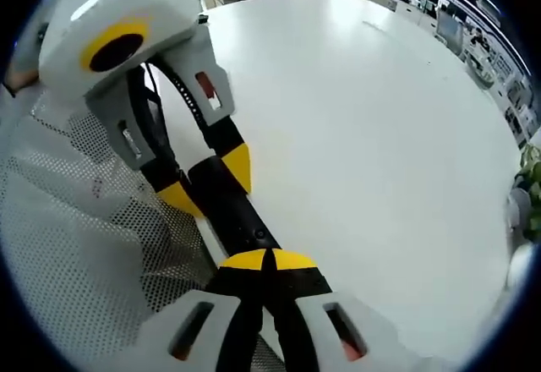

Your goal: Press the specified remote control buttons in sequence, fully releasing each button before pressing the next.

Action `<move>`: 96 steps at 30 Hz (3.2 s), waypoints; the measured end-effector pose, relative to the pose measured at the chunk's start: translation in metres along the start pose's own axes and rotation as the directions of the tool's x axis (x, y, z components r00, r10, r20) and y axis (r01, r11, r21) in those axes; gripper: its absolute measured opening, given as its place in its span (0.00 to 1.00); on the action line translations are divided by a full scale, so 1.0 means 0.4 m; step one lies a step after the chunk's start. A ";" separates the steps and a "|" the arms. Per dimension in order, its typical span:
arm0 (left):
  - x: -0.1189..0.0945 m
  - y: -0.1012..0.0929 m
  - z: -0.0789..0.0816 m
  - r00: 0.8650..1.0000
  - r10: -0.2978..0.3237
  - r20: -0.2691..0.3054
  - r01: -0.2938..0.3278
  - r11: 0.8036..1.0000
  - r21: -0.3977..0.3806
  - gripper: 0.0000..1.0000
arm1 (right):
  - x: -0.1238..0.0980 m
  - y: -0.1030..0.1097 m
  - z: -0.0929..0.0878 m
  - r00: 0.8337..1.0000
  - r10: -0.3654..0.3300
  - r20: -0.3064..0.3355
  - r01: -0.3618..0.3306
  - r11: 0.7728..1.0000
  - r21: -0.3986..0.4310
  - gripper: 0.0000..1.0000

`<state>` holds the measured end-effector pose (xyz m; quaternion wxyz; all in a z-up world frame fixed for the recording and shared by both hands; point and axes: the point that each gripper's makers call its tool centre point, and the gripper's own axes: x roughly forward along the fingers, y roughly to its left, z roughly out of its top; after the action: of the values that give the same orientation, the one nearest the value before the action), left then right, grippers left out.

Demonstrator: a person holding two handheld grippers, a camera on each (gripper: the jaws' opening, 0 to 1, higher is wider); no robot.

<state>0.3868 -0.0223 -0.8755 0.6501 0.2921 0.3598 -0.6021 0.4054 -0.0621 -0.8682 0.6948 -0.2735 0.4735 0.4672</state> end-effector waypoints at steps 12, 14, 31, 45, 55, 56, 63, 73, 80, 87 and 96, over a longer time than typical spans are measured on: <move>0.000 0.000 0.000 1.000 0.006 -0.002 -0.006 1.000 -0.001 0.24 | -0.004 0.014 0.003 1.000 0.022 0.009 -0.022 1.000 -0.018 0.00; 0.001 0.000 0.000 1.000 0.005 -0.001 -0.005 1.000 -0.001 0.24 | -0.003 0.025 0.004 0.999 0.046 0.014 -0.046 0.999 -0.018 0.00; 0.000 -0.002 0.000 1.000 0.006 -0.003 -0.006 1.000 0.002 0.24 | -0.003 0.024 0.003 0.999 0.049 0.023 -0.049 0.999 0.000 0.00; 0.001 -0.001 0.000 1.000 0.005 -0.006 -0.005 1.000 0.002 0.24 | -0.013 0.037 -0.020 0.998 0.062 0.001 -0.062 0.998 0.003 0.00; 0.002 -0.002 0.000 1.000 0.009 -0.014 -0.009 1.000 0.015 0.24 | -0.008 0.041 -0.021 0.999 0.041 -0.033 -0.045 0.992 -0.117 0.00; 0.002 -0.002 0.000 1.000 0.009 -0.014 -0.009 1.000 0.015 0.24 | -0.008 0.040 -0.021 0.999 0.041 -0.033 -0.045 0.992 -0.117 0.00; 0.002 -0.002 0.000 1.000 0.008 -0.016 -0.008 1.000 0.018 0.24 | -0.008 0.038 -0.021 0.998 0.050 -0.025 -0.052 0.994 -0.097 0.00; 0.001 -0.002 0.001 1.000 0.008 -0.014 -0.008 1.000 0.007 0.24 | -0.015 0.043 -0.027 0.997 0.082 -0.001 -0.082 0.996 -0.034 0.00; 0.001 -0.001 0.002 1.000 0.006 -0.010 -0.006 1.000 0.006 0.24 | -0.019 0.044 -0.037 0.996 0.089 -0.016 -0.090 0.995 -0.048 0.00; 0.002 -0.001 0.002 1.000 0.006 -0.009 -0.006 1.000 0.012 0.24 | -0.016 0.047 -0.039 0.996 0.084 -0.031 -0.086 0.993 -0.080 0.00; 0.004 -0.001 0.001 1.000 0.008 -0.011 -0.008 1.000 0.016 0.24 | -0.016 0.046 -0.040 0.996 0.090 -0.027 -0.092 0.994 -0.060 0.00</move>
<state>0.3865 -0.0236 -0.8764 0.6482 0.3021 0.3572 -0.6008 0.3816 -0.0702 -0.8678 0.6583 -0.2783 0.4793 0.5094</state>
